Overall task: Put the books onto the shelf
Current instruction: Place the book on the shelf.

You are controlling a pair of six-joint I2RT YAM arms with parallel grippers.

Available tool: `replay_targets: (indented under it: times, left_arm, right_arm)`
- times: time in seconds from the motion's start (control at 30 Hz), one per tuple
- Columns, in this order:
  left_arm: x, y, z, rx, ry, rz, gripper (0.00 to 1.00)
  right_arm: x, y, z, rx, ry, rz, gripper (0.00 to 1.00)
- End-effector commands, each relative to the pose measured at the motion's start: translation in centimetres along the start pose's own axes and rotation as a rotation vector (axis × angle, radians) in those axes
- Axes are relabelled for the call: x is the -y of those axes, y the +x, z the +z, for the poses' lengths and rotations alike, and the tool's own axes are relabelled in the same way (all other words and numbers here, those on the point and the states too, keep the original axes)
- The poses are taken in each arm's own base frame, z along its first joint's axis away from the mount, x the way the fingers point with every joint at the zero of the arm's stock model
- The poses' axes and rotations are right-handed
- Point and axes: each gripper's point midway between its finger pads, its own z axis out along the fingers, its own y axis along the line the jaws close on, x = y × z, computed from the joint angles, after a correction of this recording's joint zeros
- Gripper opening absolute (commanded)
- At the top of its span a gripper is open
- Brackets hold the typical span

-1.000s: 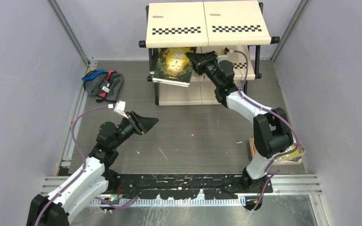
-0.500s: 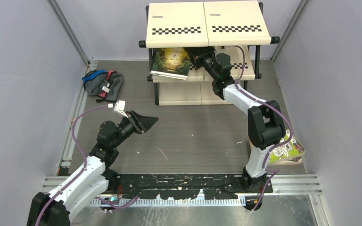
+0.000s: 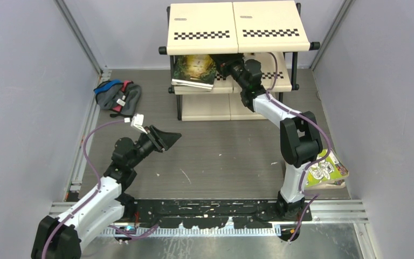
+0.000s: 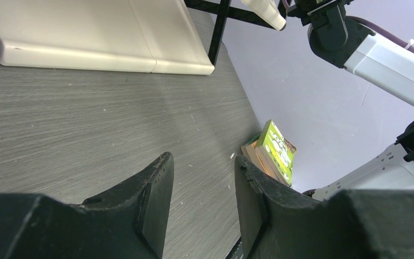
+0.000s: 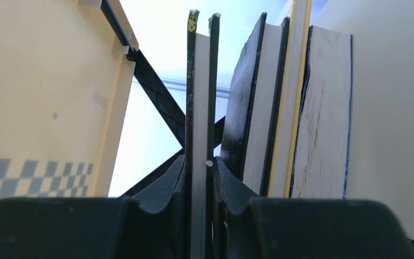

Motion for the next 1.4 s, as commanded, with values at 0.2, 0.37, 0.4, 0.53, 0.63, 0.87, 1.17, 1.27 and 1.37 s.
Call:
replay_targets:
  times: [0.2, 0.37, 0.4, 0.53, 0.63, 0.87, 1.17, 1.27, 1.37]
  left_arm:
    - [1.4, -1.3, 0.2, 0.043, 0.061, 0.023, 0.46]
    - [1.5, -1.3, 0.2, 0.043, 0.063, 0.020, 0.46]
    - [1.5, -1.2, 0.2, 0.042, 0.063, 0.020, 0.46]
    - [1.4, -1.1, 0.1, 0.038, 0.063, 0.016, 0.46]
    - [1.5, -1.1, 0.1, 0.038, 0.064, 0.015, 0.46]
    - [1.5, -1.1, 0.0, 0.036, 0.065, 0.013, 0.46]
    - [1.2, -0.8, -0.1, 0.033, 0.061, 0.012, 0.45]
    - [1.2, -0.8, -0.1, 0.033, 0.061, 0.013, 0.45]
    - [1.1, -0.7, 0.0, 0.031, 0.059, 0.011, 0.46]
  right_arm:
    - [-5.7, -0.8, 0.2, 0.009, -0.178, -0.032, 0.60]
    - [-6.0, -0.8, 0.2, 0.008, -0.184, -0.038, 0.64]
    - [-5.9, -0.9, 0.1, 0.010, -0.180, -0.040, 0.64]
    - [-5.4, -1.0, 0.1, 0.015, -0.142, -0.081, 0.64]
    - [-4.5, -1.0, 0.1, 0.019, -0.108, -0.114, 0.64]
    - [-2.9, -1.1, -0.2, 0.031, -0.065, -0.140, 0.64]
    - [-1.5, -1.5, -0.4, 0.056, -0.030, -0.162, 0.64]
    - [-0.7, -1.7, -0.5, 0.070, -0.006, -0.172, 0.64]
    - [0.1, -1.7, -0.4, 0.067, 0.010, -0.175, 0.64]
